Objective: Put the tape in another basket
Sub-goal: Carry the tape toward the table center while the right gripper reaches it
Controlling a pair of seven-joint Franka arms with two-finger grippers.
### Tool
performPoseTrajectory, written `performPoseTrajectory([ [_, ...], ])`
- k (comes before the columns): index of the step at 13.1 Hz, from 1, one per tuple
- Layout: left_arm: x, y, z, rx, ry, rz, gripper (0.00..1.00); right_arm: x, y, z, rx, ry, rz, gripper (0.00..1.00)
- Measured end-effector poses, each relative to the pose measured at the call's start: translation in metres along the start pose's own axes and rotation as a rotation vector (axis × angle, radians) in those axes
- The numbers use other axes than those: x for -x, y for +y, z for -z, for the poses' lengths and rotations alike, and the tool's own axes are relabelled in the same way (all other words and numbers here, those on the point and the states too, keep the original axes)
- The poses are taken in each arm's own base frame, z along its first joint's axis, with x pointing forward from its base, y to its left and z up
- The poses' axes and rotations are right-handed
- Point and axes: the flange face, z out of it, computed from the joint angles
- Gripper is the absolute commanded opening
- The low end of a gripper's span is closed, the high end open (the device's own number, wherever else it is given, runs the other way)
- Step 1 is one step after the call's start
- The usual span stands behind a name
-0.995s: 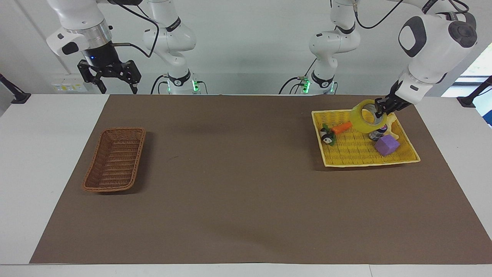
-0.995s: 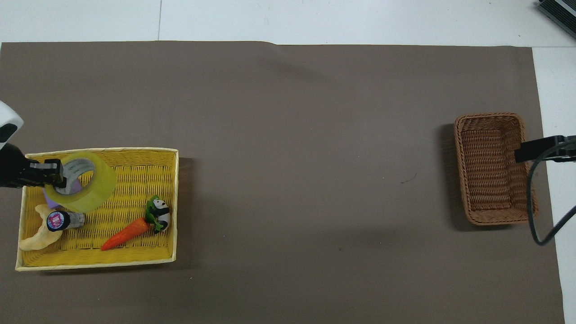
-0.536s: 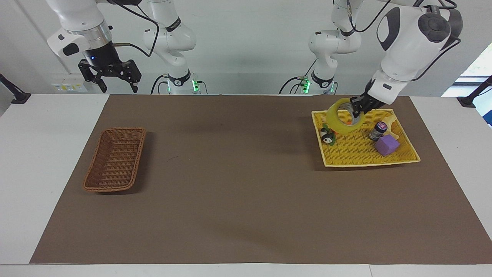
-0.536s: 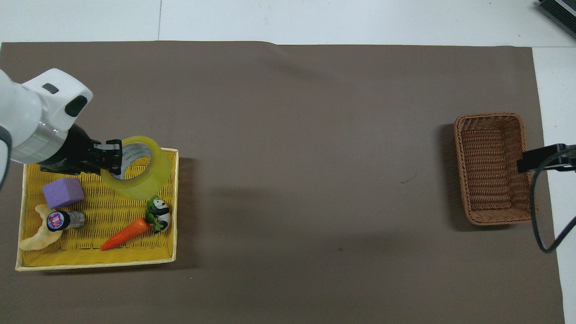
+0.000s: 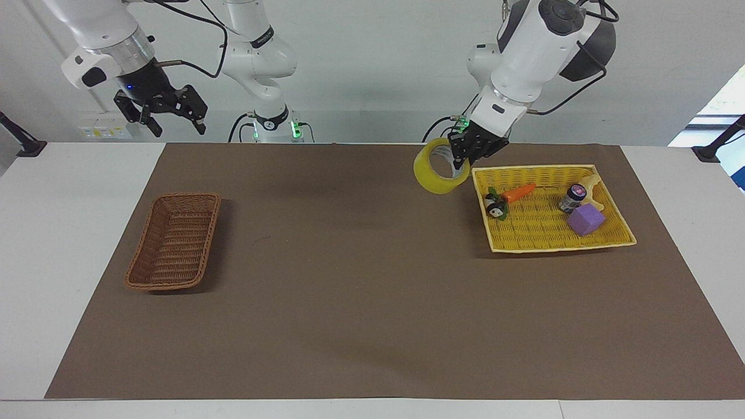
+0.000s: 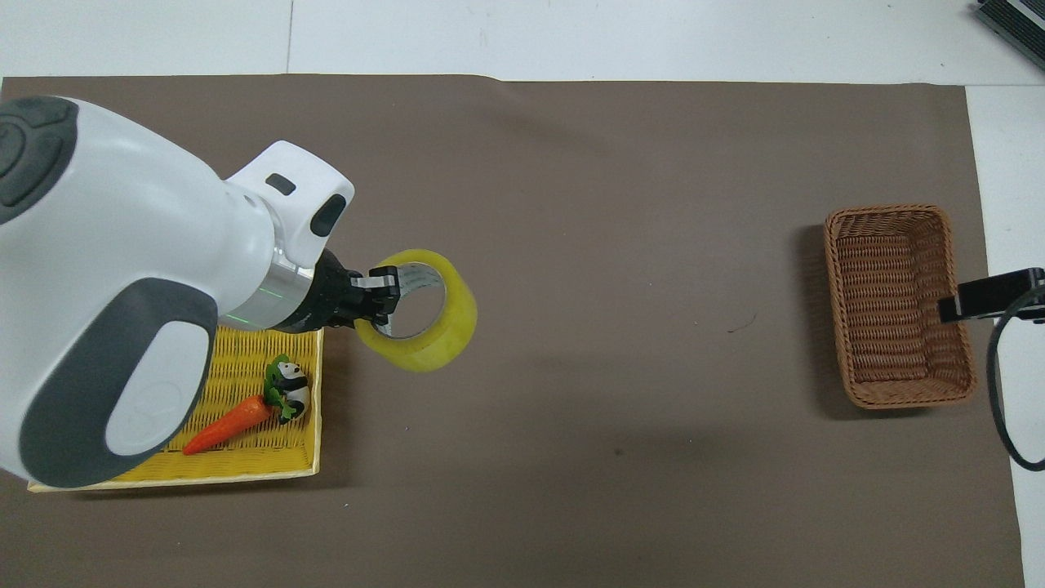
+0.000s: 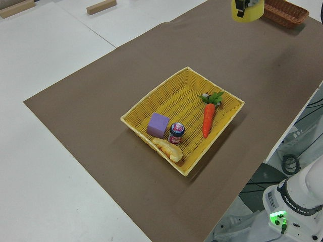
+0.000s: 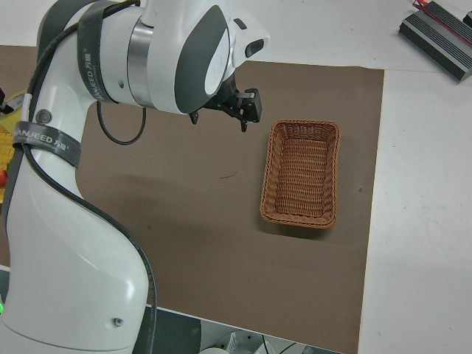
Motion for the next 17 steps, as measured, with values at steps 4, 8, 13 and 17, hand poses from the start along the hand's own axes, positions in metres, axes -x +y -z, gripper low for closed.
performPoseTrajectory([
  [4, 0.029, 0.03, -0.02, 0.117, 0.032, -0.096, 0.0, -0.019, -0.055, -0.033, -0.095, 0.048, 0.073, 1.0],
  [8, 0.071, 0.059, -0.038, 0.168, 0.124, -0.182, 0.0, -0.039, -0.111, -0.074, -0.254, 0.027, -0.022, 1.0],
  [13, 0.075, 0.069, -0.053, 0.181, 0.141, -0.199, 0.0, -0.03, -0.181, -0.129, -0.384, -0.081, -0.145, 1.0],
  [17, 0.075, 0.081, -0.073, 0.179, 0.128, -0.208, 0.0, -0.026, -0.181, -0.141, -0.52, -0.142, -0.206, 1.0],
])
